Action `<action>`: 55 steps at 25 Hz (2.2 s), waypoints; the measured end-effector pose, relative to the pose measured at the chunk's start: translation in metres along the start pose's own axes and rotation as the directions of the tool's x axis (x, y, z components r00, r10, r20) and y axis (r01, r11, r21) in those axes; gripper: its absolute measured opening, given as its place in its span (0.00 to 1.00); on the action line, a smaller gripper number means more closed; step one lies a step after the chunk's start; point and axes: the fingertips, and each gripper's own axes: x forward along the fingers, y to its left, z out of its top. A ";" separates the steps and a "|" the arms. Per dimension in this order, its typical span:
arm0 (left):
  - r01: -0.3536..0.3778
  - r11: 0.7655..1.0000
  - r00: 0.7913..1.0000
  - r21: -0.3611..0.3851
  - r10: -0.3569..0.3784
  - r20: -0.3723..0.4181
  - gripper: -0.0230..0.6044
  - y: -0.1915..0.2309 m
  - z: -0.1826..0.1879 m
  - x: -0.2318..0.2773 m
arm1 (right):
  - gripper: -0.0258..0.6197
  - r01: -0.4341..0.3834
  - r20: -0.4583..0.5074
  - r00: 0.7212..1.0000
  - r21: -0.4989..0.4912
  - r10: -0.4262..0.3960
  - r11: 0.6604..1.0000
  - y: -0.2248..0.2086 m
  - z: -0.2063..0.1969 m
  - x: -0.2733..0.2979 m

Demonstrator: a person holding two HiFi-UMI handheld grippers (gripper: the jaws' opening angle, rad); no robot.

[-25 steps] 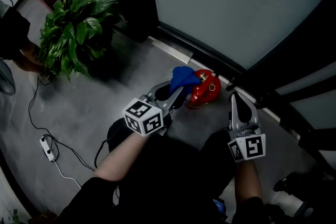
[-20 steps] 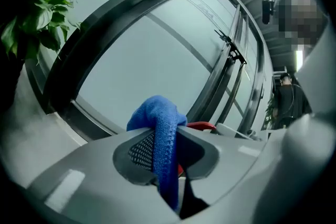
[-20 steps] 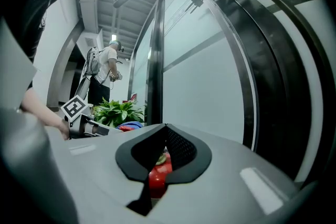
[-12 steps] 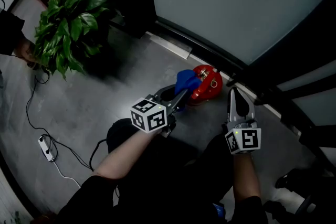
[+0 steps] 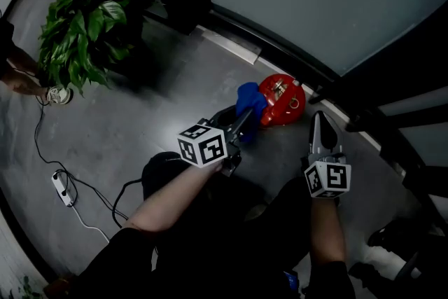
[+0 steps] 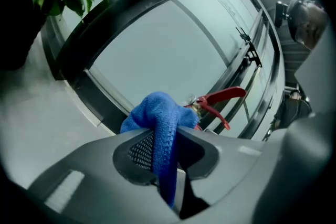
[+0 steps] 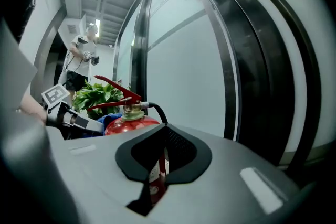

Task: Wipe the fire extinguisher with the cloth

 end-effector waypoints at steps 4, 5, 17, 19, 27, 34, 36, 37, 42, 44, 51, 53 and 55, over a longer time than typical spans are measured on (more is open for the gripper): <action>-0.037 0.993 0.999 -0.112 0.039 0.018 0.14 0.017 -0.013 0.003 | 0.04 -0.005 0.002 1.000 0.071 0.005 0.997 -0.001 -0.003 0.001; -0.046 0.990 0.999 -0.131 0.049 0.020 0.14 0.021 -0.016 0.004 | 0.04 -0.006 0.001 1.000 0.083 0.006 0.997 0.000 -0.003 0.001; 0.064 0.955 0.998 -0.291 -0.056 0.034 0.14 0.056 -0.029 0.020 | 0.04 -0.069 0.017 0.998 0.118 0.068 0.991 0.018 -0.001 0.006; 0.078 0.916 0.994 -0.394 -0.044 0.096 0.14 0.062 -0.034 0.021 | 0.04 -0.071 0.014 0.997 0.119 0.069 0.990 0.019 -0.002 0.006; 0.066 0.744 0.965 -0.665 0.121 0.232 0.14 0.109 -0.077 0.025 | 0.04 -0.096 0.011 0.995 0.159 0.095 0.983 0.029 0.002 0.000; -0.010 0.714 0.970 -0.700 0.178 0.168 0.14 0.146 -0.110 0.036 | 0.04 -0.118 -0.002 0.993 0.189 0.121 0.975 0.036 0.004 -0.008; -0.039 0.710 0.972 -0.703 0.191 0.139 0.14 0.158 -0.119 0.039 | 0.04 -0.130 -0.005 0.991 0.191 0.133 0.973 0.041 0.004 -0.010; -0.059 0.707 0.973 -0.704 0.199 0.119 0.14 0.164 -0.124 0.040 | 0.04 -0.137 -0.007 0.990 0.185 0.141 0.973 0.044 0.004 -0.011; -0.191 0.728 0.975 -0.658 0.221 -0.038 0.14 0.187 -0.155 0.040 | 0.04 -0.164 -0.031 0.985 0.127 0.170 0.978 0.055 0.003 -0.016; -0.209 0.726 0.973 -0.655 0.219 -0.068 0.14 0.191 -0.166 0.040 | 0.04 -0.166 -0.039 0.984 0.128 0.172 0.978 0.054 0.002 -0.018; -0.279 0.697 0.958 -0.661 0.251 -0.140 0.14 0.206 -0.194 0.041 | 0.04 -0.152 -0.053 0.986 0.145 0.161 0.978 0.046 -0.002 -0.023; -0.293 0.685 0.954 -0.667 0.256 -0.157 0.14 0.209 -0.201 0.041 | 0.04 -0.152 -0.060 0.985 0.136 0.161 0.979 0.046 -0.003 -0.025; -0.311 0.682 0.949 -0.661 0.261 -0.177 0.14 0.211 -0.207 0.040 | 0.04 -0.155 -0.060 0.985 0.136 0.164 0.979 0.046 -0.004 -0.027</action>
